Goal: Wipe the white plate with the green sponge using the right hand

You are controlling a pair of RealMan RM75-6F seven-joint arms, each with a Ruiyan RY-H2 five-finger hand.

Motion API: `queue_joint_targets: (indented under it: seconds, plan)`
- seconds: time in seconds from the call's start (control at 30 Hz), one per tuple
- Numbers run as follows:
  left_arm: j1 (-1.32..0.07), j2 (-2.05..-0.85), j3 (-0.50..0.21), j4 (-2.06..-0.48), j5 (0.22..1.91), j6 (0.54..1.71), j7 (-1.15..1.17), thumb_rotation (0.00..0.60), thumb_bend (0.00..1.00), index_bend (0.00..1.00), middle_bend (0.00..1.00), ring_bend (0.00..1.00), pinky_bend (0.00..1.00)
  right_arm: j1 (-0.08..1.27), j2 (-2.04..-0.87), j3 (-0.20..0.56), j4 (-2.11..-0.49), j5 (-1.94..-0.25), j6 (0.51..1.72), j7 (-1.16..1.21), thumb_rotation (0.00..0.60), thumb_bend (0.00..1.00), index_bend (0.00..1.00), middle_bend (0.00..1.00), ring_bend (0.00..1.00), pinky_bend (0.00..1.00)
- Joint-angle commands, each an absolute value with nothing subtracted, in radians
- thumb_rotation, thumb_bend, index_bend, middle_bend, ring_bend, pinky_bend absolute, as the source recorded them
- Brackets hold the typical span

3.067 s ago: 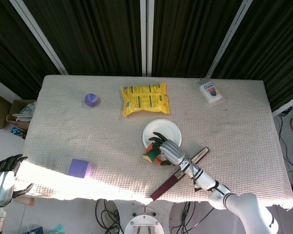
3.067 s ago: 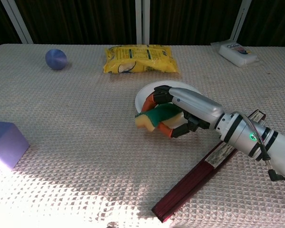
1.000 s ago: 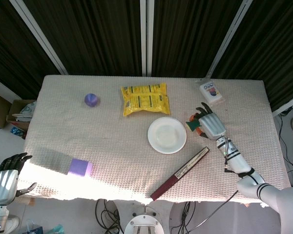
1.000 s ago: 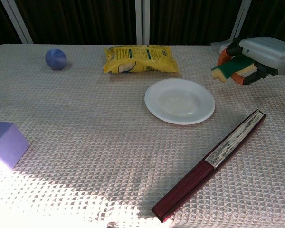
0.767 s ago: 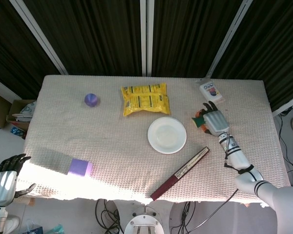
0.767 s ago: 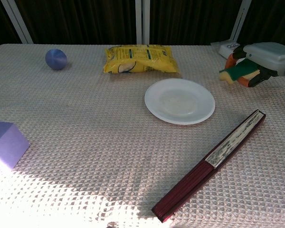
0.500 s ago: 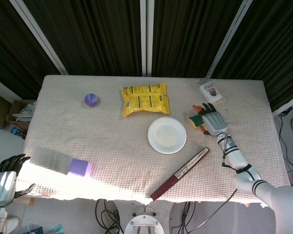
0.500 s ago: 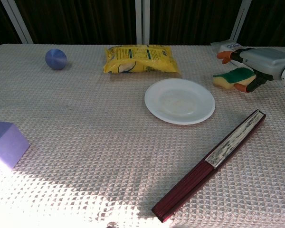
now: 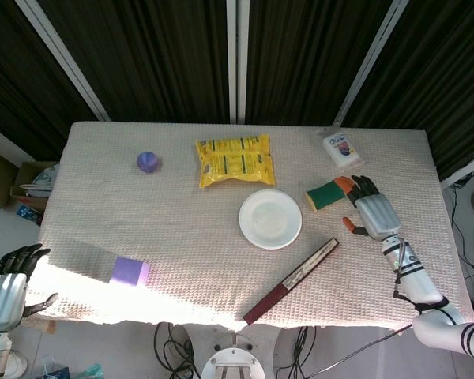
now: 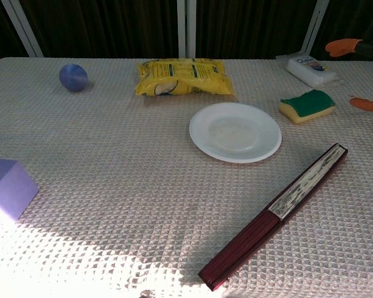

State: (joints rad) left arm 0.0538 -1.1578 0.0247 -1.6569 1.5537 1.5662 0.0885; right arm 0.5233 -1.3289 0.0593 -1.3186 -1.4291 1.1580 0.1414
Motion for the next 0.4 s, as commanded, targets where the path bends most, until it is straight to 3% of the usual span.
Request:
queue_joint_targets:
  seconds: [0.03,0.23,0.4]
  plan:
    - [0.054,-1.159,0.023,-1.654,1.569,1.580,0.087,0.600,0.12,0.20,0.14,0.12,0.14,0.356,-1.151,0.021,-1.520,-1.467,1.378,0.103,0.600,0.28,0.00,0.18,0.00,0.00]
    - [0.057,-1.166,0.017,-1.652,1.583,1.605,0.106,0.600,0.12,0.20,0.14,0.12,0.14,0.210,-1.071,-0.046,-1.601,-1.537,1.543,0.151,0.600,0.28,0.01,0.19,0.00,0.00]
    - [0.056,-1.167,0.016,-1.662,1.580,1.604,0.123,0.600,0.12,0.20,0.14,0.12,0.14,0.144,-1.057,-0.076,-1.592,-1.571,1.594,0.189,0.600,0.28,0.02,0.19,0.00,0.00]
